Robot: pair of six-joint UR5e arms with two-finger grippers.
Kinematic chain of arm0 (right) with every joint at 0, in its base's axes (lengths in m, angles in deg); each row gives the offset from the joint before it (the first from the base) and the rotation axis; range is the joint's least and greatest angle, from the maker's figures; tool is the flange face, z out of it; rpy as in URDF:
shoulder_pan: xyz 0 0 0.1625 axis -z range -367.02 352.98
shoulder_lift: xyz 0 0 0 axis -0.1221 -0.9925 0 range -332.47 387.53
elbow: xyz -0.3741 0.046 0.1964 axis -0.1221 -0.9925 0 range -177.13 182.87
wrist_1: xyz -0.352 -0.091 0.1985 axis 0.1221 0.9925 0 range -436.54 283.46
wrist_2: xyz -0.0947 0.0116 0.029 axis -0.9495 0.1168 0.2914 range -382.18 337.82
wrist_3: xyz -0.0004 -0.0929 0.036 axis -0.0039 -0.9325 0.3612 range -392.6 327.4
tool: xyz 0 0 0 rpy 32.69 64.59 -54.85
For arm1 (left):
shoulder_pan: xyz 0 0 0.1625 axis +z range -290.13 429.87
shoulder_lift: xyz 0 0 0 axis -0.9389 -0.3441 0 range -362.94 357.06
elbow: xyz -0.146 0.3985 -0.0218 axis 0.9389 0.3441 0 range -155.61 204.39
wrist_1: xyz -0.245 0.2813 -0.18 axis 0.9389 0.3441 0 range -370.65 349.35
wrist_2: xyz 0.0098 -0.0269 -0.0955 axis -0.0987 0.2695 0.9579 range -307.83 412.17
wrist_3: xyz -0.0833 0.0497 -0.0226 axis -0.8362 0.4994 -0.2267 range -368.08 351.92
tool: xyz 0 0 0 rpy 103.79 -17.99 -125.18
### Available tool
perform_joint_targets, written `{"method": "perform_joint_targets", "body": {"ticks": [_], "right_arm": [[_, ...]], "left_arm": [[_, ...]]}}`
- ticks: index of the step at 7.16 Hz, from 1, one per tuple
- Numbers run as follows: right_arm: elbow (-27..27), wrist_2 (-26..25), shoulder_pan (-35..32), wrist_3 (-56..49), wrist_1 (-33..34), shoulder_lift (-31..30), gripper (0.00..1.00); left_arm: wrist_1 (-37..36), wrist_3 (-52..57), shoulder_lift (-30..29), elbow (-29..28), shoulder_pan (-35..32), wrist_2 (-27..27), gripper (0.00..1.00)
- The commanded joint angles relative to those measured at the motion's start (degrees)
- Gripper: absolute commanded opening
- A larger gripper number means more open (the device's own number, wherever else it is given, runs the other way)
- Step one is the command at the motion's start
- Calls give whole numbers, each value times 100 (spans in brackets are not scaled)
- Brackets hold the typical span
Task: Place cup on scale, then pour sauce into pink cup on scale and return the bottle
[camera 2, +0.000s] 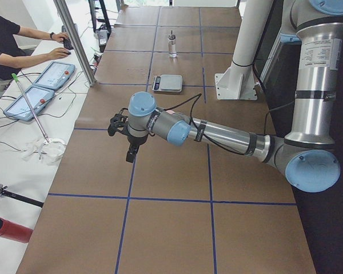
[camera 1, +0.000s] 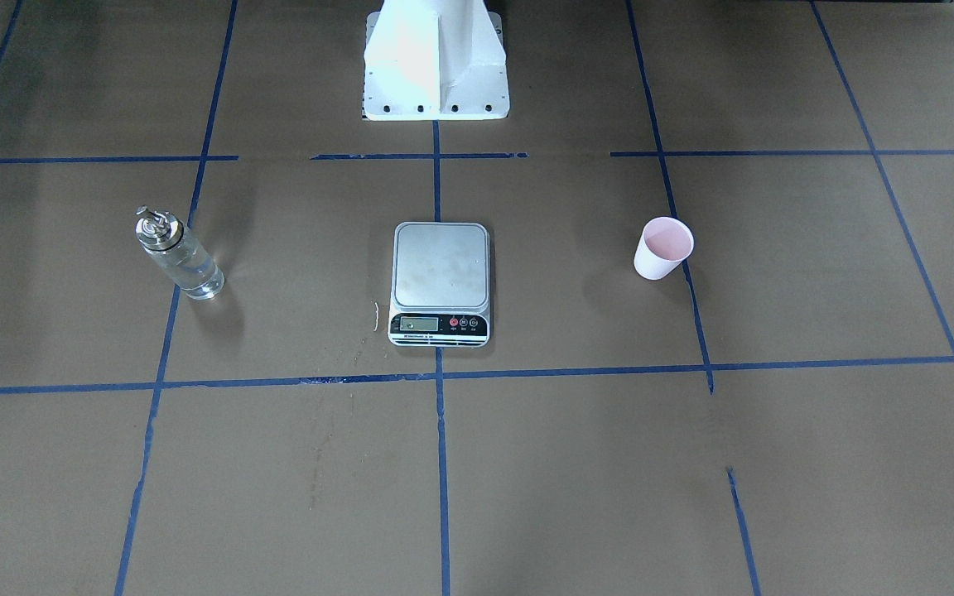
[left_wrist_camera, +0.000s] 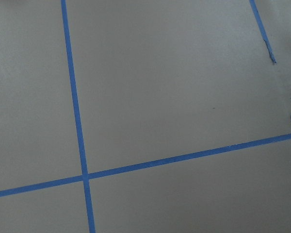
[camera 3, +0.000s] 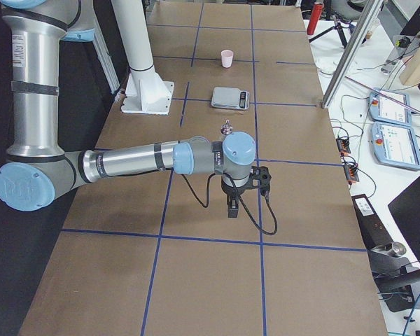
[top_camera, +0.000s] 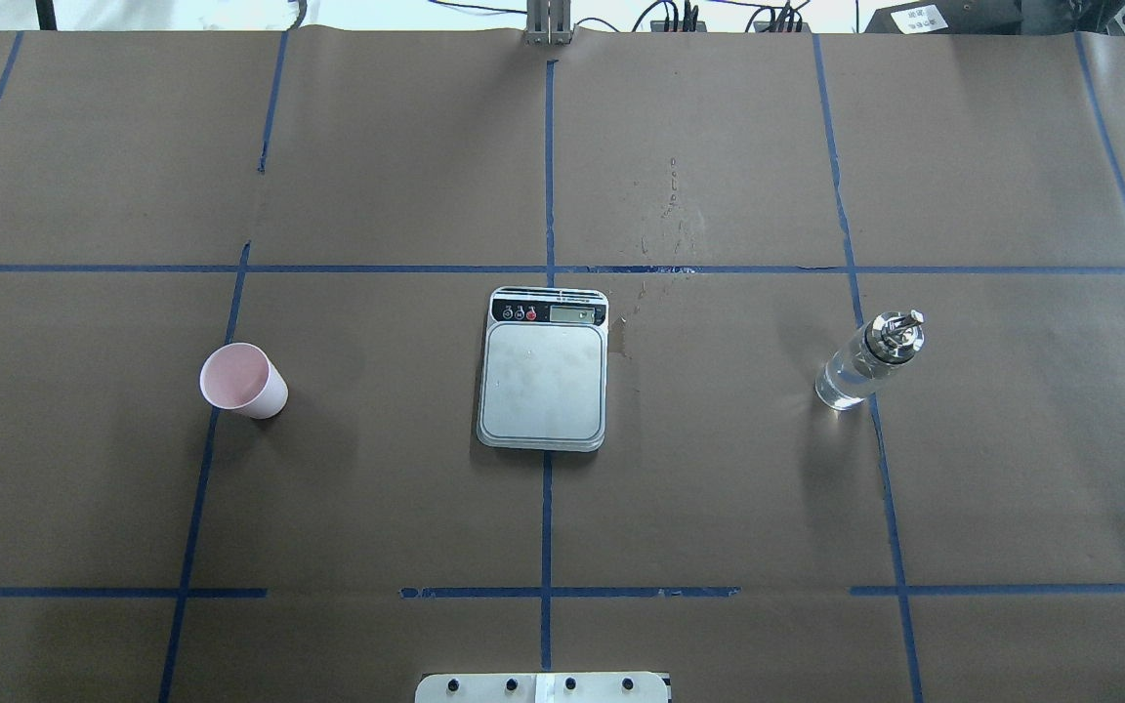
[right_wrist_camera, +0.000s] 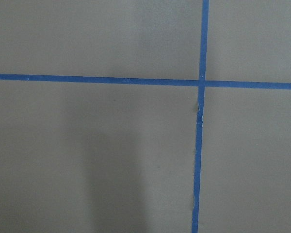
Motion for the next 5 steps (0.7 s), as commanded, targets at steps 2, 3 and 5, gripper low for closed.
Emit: {"method": "perform_joint_targets", "body": {"ticks": [2, 3, 5], "right_arm": [[-14, 0, 3, -4, 0, 28, 100], [-14, 0, 3, -4, 0, 28, 100], [-14, 0, 3, 5, 0, 28, 100]], "left_arm": [[17, -18, 35, 176, 0, 8, 100], [17, -26, 105, 246, -9, 51, 100], [61, -27, 280, 439, 35, 51, 100]]}}
